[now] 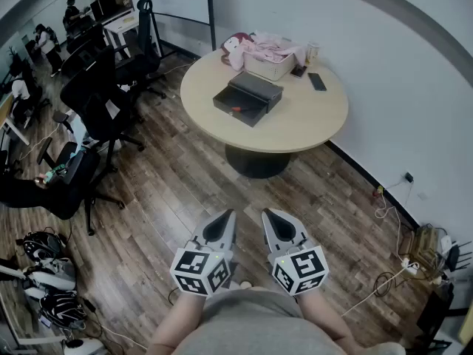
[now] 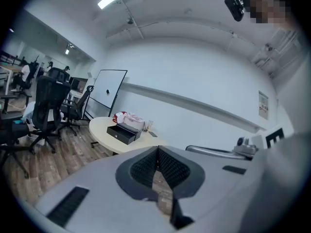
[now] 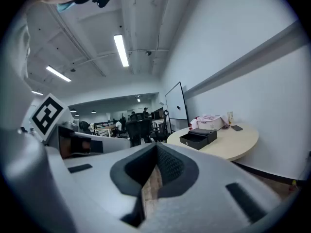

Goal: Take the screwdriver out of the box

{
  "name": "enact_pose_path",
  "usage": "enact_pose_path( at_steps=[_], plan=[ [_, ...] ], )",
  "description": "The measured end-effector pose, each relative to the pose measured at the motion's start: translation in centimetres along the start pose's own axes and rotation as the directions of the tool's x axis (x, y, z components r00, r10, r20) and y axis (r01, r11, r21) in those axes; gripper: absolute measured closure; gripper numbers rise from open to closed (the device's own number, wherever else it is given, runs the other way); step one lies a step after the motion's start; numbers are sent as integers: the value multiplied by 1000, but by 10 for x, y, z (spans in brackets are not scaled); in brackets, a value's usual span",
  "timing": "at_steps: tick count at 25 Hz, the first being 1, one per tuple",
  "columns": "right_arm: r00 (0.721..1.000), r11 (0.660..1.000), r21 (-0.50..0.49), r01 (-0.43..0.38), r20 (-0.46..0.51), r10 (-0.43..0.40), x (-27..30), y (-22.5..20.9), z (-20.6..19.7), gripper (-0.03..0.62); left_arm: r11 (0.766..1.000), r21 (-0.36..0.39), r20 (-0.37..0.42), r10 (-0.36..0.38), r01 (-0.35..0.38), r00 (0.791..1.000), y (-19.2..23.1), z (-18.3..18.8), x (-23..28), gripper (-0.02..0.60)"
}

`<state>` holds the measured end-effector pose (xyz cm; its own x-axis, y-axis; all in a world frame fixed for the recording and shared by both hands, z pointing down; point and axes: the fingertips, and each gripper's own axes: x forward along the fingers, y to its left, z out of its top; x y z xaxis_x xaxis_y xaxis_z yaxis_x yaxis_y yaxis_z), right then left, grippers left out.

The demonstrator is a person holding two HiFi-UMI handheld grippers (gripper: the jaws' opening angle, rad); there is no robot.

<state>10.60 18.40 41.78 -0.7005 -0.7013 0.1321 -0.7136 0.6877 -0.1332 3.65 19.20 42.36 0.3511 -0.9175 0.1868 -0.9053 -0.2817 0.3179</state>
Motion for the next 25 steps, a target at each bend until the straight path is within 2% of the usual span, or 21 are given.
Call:
enact_pose_path(
  at_steps=[4,10,15,25],
  plan=[
    [1000,1000,-10,-8,-7,8,-14,2,-3,594,1000,15,14,14,-15,1000,-12,-2,-8,578],
    [1000,1000,-22,-13,-10,12,-23,6,-1,594,999,-3,26,34,-34,999,-14,-3,-15,578],
    [999,999,32,-41,10,41,-29,8,-3,594,999,-29,25,30,-29,999,-18,-6,-20,578],
    [999,997,61,-40,22,39,-10,6,1,592,996,-41,2,80,-80,997,10,-7,-18,578]
  ],
)
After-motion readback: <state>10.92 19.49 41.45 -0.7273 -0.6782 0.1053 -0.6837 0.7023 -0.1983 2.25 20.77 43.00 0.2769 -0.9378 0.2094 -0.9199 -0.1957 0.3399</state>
